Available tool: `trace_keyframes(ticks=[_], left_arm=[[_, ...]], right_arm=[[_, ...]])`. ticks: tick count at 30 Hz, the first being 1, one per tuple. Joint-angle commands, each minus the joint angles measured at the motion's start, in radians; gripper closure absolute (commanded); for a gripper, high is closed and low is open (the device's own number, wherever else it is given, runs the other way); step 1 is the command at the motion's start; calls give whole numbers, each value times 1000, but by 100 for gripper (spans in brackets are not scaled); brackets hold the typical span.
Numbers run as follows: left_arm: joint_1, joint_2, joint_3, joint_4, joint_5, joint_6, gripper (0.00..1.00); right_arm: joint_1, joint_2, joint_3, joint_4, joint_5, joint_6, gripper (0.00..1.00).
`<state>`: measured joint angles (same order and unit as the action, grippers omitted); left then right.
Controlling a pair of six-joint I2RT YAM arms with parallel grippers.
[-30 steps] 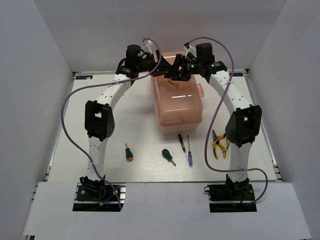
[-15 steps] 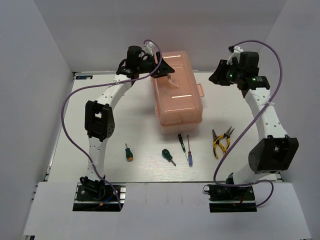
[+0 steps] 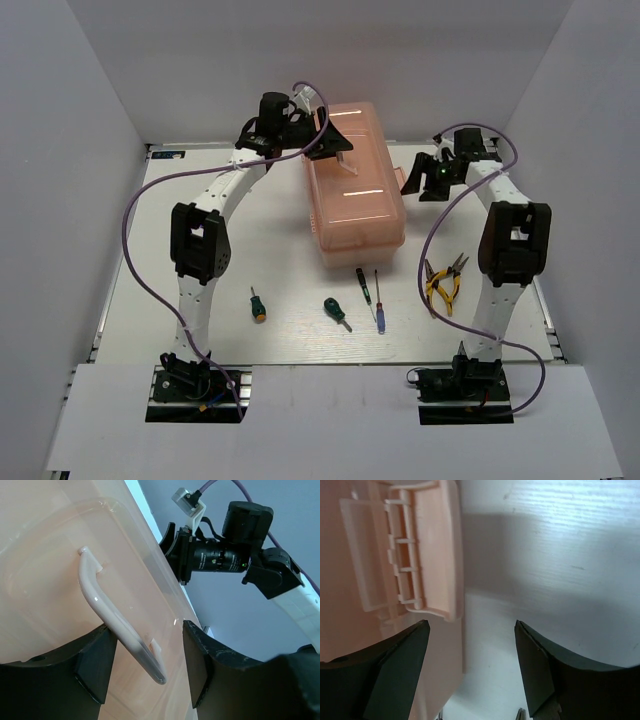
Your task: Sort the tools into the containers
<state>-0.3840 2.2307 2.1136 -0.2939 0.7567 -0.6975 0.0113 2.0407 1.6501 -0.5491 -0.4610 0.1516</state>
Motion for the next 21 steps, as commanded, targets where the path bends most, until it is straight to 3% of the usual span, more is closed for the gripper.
trace_keyframes(ticks=[1, 9, 13, 17, 21], left_arm=[[-13, -16, -49, -129, -30, 27, 35], [-23, 18, 2, -168, -39, 27, 37], [-32, 18, 14, -168, -48, 18, 40], [-41, 27, 14, -168, -48, 9, 48], [-41, 46, 34, -148, -39, -2, 59]], right_arm=[[1, 8, 91, 26, -60, -40, 25], [-45, 82, 97, 133, -264, 86, 25], [-51, 127, 106, 176, -309, 121, 33], [-59, 173, 94, 257, -407, 205, 44], [-66, 194, 67, 421, -517, 321, 68]])
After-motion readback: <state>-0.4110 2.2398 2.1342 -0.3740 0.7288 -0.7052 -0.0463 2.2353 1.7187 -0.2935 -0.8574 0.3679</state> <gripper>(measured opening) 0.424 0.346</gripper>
